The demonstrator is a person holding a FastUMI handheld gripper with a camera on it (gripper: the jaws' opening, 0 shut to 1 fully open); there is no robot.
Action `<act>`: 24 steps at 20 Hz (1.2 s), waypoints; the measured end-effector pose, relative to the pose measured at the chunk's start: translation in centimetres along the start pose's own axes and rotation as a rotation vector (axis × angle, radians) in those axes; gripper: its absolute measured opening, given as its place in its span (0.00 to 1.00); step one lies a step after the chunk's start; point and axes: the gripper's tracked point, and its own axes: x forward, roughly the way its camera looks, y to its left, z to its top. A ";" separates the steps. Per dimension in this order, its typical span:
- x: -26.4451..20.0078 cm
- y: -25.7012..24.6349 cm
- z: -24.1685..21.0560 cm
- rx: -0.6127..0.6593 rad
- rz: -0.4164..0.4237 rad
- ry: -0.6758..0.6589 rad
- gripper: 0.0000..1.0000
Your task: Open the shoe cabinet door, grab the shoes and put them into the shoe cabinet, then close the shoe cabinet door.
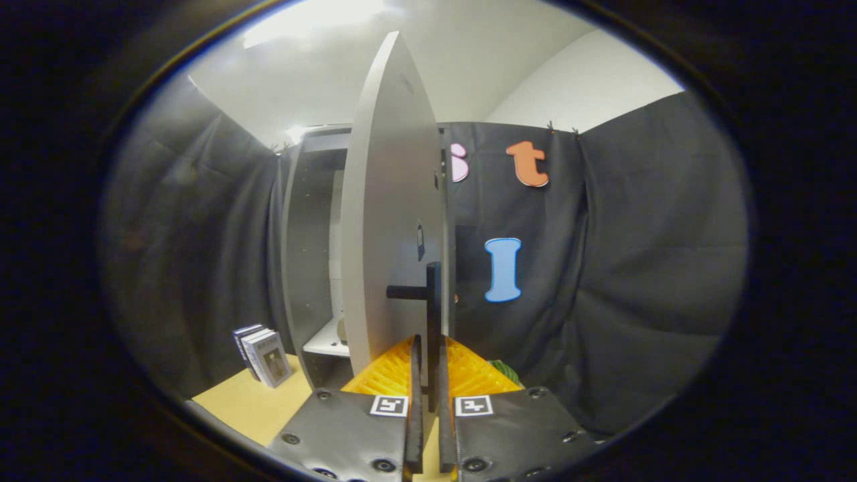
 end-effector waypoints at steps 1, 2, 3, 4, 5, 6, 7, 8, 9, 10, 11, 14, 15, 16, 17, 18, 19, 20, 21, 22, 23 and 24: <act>-0.1 -0.6 0.0 0.003 -0.015 0.001 0.11; -0.1 -1.4 -0.1 0.006 -0.028 0.001 0.10; 0.0 -2.1 0.0 0.011 -0.040 0.001 0.10; 0.0 -2.8 0.1 0.016 -0.053 0.000 0.09; -0.1 -3.5 0.1 0.020 -0.065 -0.001 0.08; -0.2 -4.1 0.1 0.023 -0.076 -0.004 0.08; -0.3 -4.8 0.2 0.025 -0.088 -0.006 0.07; -0.4 -5.4 0.3 0.029 -0.098 -0.009 0.06; -0.6 -5.8 0.2 0.033 -0.108 -0.010 0.06; -0.7 -6.3 0.3 0.035 -0.118 -0.013 0.05; -1.0 -7.0 0.5 0.034 -0.133 -0.018 0.04; -1.9 -8.6 1.0 0.027 -0.180 -0.035 0.04; -1.8 -9.3 1.3 0.024 -0.188 -0.044 0.04; -2.2 -9.2 1.5 0.018 -0.187 -0.053 0.04; -2.5 -9.3 1.6 0.007 -0.191 -0.058 0.04; -2.7 -9.3 1.7 0.001 -0.191 -0.062 0.04; -2.7 -9.5 1.9 -0.001 -0.192 -0.066 0.04; -2.9 -9.5 2.0 0.001 -0.191 -0.067 0.04; -3.0 -9.5 2.1 0.006 -0.191 -0.067 0.04; -3.3 -9.4 2.1 0.010 -0.189 -0.067 0.04; -3.6 -9.1 2.1 0.012 -0.184 -0.064 0.04; -3.9 -8.8 2.0 0.013 -0.176 -0.060 0.04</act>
